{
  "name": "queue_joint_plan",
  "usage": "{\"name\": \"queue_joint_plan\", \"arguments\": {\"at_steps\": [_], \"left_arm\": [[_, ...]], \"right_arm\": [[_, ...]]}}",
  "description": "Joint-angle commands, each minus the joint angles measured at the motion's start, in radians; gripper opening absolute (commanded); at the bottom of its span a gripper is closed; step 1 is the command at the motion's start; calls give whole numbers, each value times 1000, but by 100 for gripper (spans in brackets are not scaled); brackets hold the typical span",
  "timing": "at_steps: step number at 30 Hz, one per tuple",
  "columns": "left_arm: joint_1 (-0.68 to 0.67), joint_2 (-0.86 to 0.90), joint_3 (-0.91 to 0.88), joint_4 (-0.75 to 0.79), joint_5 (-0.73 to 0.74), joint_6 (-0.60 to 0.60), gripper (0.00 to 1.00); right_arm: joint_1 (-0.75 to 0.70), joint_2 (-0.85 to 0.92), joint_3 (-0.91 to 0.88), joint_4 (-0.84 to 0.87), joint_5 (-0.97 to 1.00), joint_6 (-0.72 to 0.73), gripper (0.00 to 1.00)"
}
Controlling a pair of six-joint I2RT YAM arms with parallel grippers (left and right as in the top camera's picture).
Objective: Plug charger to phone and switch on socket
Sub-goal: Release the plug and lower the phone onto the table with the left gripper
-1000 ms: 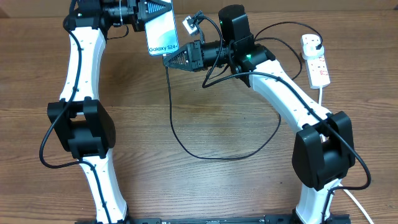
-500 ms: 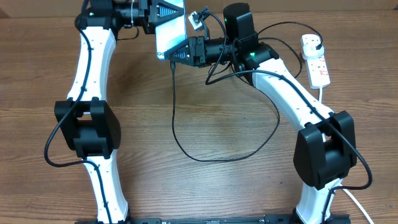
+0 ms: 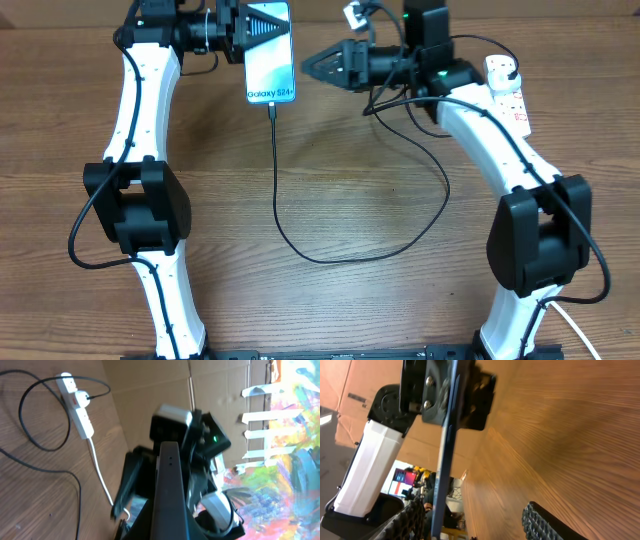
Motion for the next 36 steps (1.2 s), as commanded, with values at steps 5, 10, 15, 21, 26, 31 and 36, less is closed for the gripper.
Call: {"name": "queue_joint_plan", "arguments": {"at_steps": [5,10,15,21,26,31,36], "left_arm": [[-1,-12,-134,-176,-142,272,4],[-14,-12,-200,-266,-422,420,4],[-47,-12,-201,-346,-774,506,4],[-73,-12,-255,-330,-972,505,4],[-74,-10,-350,-248,-953,484,4],[-74,-9,-418,-200,-932,470,4],[-74,-8,-427,-193,-933,470,4]], "right_arm": [[-31,6,20,-196,41,-181,63],[-23,6,20,-355,161,-274,66],[-8,6,20,-445,270,-299,68],[5,6,20,-496,342,-322,69],[6,6,20,-502,350,-325,68],[6,6,20,-508,351,-325,68],[7,6,20,-524,369,-325,68]]}}
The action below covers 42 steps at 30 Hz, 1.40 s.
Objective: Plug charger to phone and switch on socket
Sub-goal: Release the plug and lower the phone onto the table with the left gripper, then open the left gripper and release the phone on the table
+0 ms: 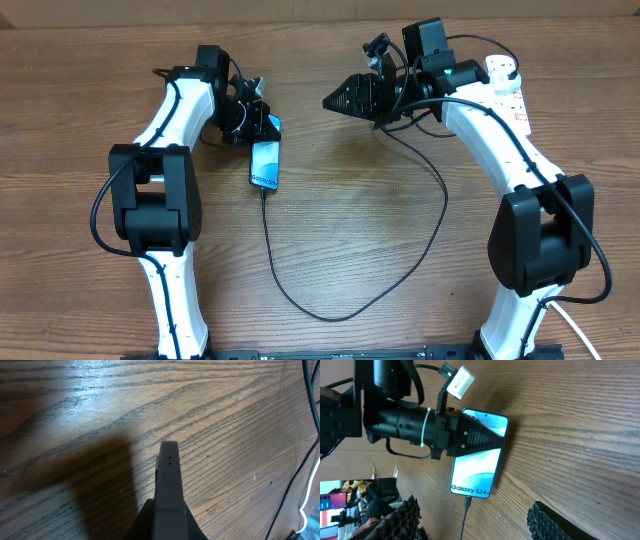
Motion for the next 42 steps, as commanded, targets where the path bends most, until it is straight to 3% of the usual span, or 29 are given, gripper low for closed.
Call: {"name": "queue_joint_plan", "arguments": {"at_steps": [1,31,42], "left_arm": [[-2,-8,-2,4,13,-3,4],[-2,43,-2,4,-24,-37,5],[-2,43,-2,4,-24,-37,15]], "right_arm": [[6,6,18,-6,26,-11,69],[10,6,18,-25,46,-12,68],[10,6,18,-29,46,-12,68]]}}
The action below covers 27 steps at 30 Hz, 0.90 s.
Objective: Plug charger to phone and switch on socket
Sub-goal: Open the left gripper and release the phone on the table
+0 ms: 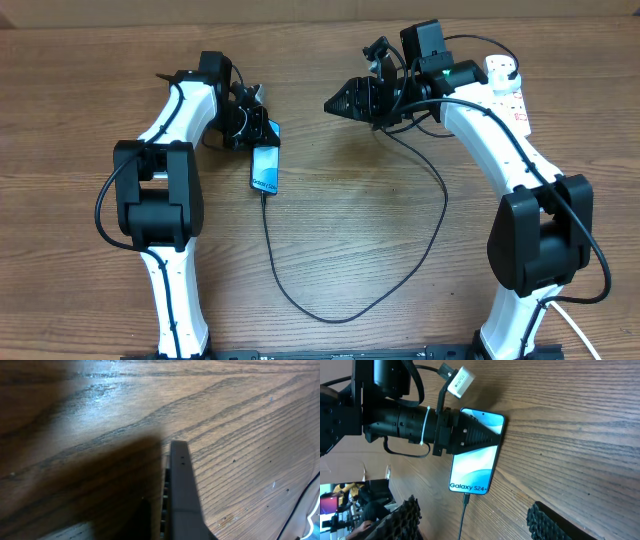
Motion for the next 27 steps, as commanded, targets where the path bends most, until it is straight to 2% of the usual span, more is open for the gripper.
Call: {"name": "queue_joint_plan", "arguments": {"at_steps": [1,11,27], "left_arm": [[-2,4,0,0,9,-7,17],[-2,3,0,0,8,-7,24],[-2,4,0,-30,-106,-18,36]], "right_arm": [[5,6,18,0,3,-9,68],[5,6,18,0,3,-9,68],[5,6,18,-14,3,-28,68]]}}
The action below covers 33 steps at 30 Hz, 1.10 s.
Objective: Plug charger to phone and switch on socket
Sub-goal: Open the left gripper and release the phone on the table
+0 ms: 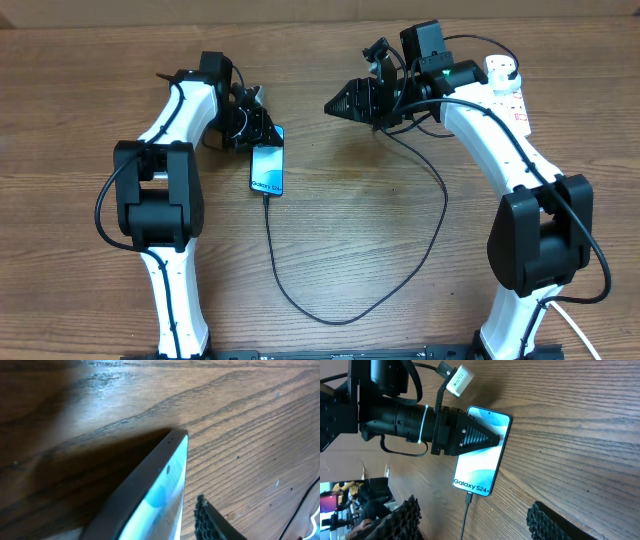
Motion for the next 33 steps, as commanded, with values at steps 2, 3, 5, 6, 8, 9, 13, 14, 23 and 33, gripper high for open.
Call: {"name": "queue_joint_plan", "arguments": {"at_steps": [2,3,5,6,8,9,13,14,23,33], "left_arm": [[-2,5,0,-14,-114,-32,37],[-2,5,0,-15,-129,-39,38],[-2,5,0,-18,-146,-40,38],[-2,4,0,-18,-151,-40,38],[-2,5,0,-18,-156,-40,39],[-2,5,0,-18,-163,-41,40],[-2,5,0,-21,-186,-42,45],[-2,4,0,-23,-197,-49,45],[-2,4,0,-49,-259,-79,45],[-2,4,1,-67,-288,-79,45]], "right_arm": [[5,6,18,1,3,-17,68],[5,6,18,1,3,-17,68],[5,6,18,1,3,-17,68],[5,6,18,1,3,-17,68],[5,6,18,1,3,-17,68],[5,6,18,1,3,-17,68],[5,6,18,1,3,-17,68],[5,6,18,1,3,-17,68],[5,6,18,0,3,-17,68],[5,6,18,-8,3,-20,68]]}}
